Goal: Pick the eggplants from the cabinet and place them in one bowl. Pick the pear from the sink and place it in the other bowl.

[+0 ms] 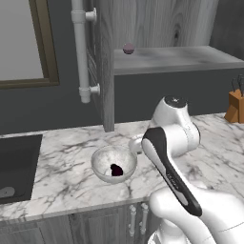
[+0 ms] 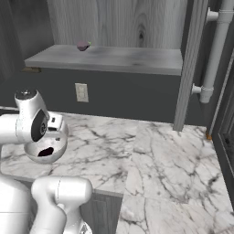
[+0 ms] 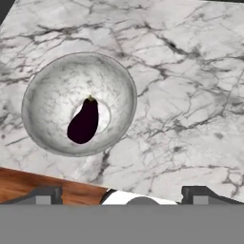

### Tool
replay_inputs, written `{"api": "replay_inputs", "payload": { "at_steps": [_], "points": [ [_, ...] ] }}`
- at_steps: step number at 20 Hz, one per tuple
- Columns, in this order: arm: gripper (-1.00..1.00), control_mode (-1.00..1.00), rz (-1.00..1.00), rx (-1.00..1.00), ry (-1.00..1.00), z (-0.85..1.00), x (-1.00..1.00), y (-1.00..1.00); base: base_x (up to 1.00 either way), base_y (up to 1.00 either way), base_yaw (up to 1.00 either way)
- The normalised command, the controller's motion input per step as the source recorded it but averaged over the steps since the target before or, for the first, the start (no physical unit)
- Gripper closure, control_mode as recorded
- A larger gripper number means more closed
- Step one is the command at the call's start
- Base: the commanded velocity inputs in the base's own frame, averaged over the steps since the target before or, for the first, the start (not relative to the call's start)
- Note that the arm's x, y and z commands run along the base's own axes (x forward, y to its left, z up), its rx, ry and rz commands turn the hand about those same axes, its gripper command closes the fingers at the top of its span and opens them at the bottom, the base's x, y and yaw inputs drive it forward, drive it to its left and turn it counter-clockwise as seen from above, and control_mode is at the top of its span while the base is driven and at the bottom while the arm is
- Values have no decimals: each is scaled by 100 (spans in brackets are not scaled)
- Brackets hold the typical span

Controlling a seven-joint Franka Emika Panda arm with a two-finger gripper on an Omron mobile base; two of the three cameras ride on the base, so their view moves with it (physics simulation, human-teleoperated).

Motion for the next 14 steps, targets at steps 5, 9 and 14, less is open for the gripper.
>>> {"api": "replay_inputs", "payload": {
  "at_steps": [5,9,14],
  "points": [
    [-100,-100,0,0,0,83,0,-10,0,0,0],
    [-100,-100,-4,0,-10,75,0,-3,0,0,0],
    [-100,-100,-4,0,-26,68,0,0,0,0,0]
  ]
}}
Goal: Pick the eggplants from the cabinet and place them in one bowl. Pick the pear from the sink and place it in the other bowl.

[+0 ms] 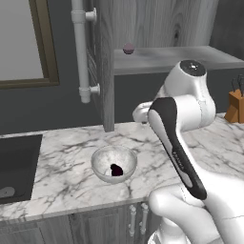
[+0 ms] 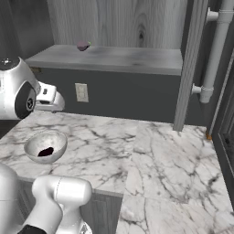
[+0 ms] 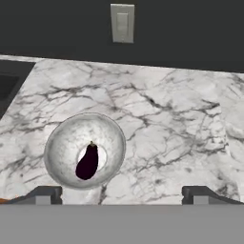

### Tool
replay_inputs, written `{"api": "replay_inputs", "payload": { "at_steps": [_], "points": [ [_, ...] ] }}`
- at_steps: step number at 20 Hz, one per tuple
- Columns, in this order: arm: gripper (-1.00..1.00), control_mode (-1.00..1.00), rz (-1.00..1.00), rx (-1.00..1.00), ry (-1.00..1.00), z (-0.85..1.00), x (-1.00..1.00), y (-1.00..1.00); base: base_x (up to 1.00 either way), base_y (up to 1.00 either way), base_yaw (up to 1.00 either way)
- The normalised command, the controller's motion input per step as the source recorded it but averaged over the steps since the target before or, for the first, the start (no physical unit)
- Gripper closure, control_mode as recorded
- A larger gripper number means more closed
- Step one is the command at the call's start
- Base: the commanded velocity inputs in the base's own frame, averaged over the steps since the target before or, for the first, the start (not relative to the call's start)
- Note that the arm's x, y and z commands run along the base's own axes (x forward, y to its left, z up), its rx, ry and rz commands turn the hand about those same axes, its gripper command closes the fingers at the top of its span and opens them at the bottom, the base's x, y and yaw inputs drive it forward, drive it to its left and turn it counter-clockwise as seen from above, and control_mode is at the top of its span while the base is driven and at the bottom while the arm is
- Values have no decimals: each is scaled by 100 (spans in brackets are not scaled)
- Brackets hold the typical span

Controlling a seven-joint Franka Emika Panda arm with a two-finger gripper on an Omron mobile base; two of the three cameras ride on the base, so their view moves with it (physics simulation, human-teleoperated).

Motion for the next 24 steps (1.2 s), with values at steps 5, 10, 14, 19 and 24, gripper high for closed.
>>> {"api": "replay_inputs", "payload": {
  "at_steps": [5,10,14,19,24],
  "points": [
    [-100,-100,-1,1,-41,54,16,0,0,0,0],
    [-100,-100,-2,1,-30,75,17,-3,0,0,0],
    [-100,-100,0,6,-10,60,12,-8,0,0,0],
    [-100,-100,2,13,0,33,24,-20,0,0,0],
    [-100,-100,1,5,0,76,2,-10,0,0,0]
  ]
}}
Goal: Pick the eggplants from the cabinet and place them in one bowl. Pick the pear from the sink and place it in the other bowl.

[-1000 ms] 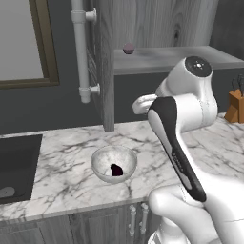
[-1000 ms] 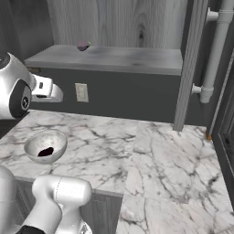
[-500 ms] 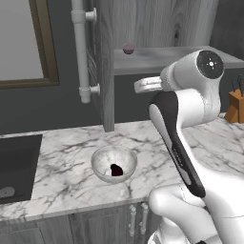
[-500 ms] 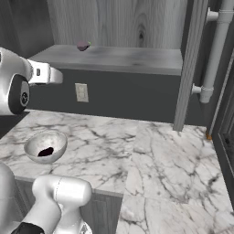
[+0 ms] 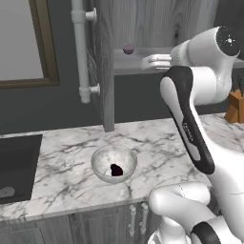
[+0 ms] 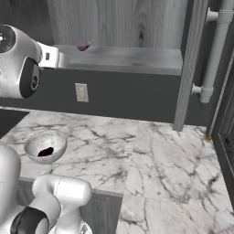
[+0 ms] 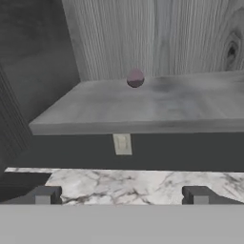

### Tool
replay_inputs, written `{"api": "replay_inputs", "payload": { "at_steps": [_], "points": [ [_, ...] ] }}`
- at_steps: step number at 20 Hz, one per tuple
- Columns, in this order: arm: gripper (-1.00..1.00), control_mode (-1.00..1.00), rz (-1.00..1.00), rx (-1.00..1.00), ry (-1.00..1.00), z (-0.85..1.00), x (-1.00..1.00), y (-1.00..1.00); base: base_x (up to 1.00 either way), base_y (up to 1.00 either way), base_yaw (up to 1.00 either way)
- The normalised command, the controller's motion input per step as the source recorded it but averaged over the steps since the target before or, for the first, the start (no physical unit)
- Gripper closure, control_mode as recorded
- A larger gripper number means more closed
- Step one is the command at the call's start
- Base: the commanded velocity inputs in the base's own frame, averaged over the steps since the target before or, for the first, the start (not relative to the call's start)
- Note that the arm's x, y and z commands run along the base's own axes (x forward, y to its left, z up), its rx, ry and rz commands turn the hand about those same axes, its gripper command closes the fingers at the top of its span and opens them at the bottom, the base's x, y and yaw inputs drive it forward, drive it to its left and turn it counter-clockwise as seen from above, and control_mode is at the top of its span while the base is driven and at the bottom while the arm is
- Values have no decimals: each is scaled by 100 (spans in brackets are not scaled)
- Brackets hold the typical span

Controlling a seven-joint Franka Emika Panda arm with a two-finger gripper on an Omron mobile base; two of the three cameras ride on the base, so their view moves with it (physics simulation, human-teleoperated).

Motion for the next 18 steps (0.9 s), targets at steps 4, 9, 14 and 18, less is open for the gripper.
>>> {"api": "replay_inputs", "payload": {
  "at_steps": [4,9,14,18],
  "points": [
    [-100,-100,0,-2,0,24,33,-2,0,0,0],
    [-100,-100,0,-7,0,6,58,0,0,0,0],
    [-100,-100,0,0,-2,0,74,0,0,0,0],
    [-100,-100,0,0,-1,-3,69,0,0,0,0]
  ]
}}
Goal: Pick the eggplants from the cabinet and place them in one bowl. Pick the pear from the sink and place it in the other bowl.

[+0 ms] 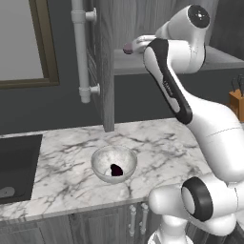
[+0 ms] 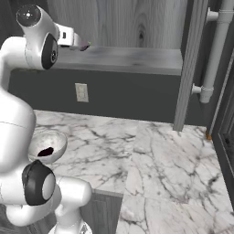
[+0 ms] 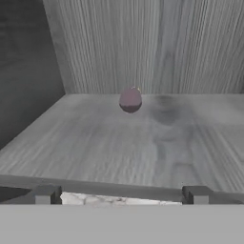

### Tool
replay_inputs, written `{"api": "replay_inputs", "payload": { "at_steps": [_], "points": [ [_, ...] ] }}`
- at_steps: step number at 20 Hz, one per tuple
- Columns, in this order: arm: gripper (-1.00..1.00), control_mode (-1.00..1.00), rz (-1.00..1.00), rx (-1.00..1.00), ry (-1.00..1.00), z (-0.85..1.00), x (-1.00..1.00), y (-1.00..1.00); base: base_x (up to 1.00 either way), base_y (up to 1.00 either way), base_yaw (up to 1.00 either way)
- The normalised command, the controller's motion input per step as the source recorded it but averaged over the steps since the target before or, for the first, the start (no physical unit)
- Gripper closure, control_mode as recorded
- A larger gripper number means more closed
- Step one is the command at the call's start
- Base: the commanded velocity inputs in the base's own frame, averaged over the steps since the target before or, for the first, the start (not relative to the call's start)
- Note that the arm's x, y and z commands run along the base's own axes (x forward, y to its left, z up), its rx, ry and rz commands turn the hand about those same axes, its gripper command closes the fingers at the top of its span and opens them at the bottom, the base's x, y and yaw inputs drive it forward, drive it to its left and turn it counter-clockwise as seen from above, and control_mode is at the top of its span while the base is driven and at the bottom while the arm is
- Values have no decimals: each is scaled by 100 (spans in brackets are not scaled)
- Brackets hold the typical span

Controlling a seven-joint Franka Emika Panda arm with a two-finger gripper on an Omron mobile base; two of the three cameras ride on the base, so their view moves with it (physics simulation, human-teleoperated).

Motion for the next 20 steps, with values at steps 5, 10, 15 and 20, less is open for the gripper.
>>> {"api": "replay_inputs", "payload": {
  "at_steps": [5,10,15,20],
  "points": [
    [-100,-100,0,0,0,-7,65,0,0,0,0],
    [-100,-100,0,-3,0,-10,76,1,0,0,0],
    [-100,-100,0,-4,1,-2,52,1,0,0,0],
    [-100,-100,0,0,3,0,35,5,0,0,0]
  ]
}}
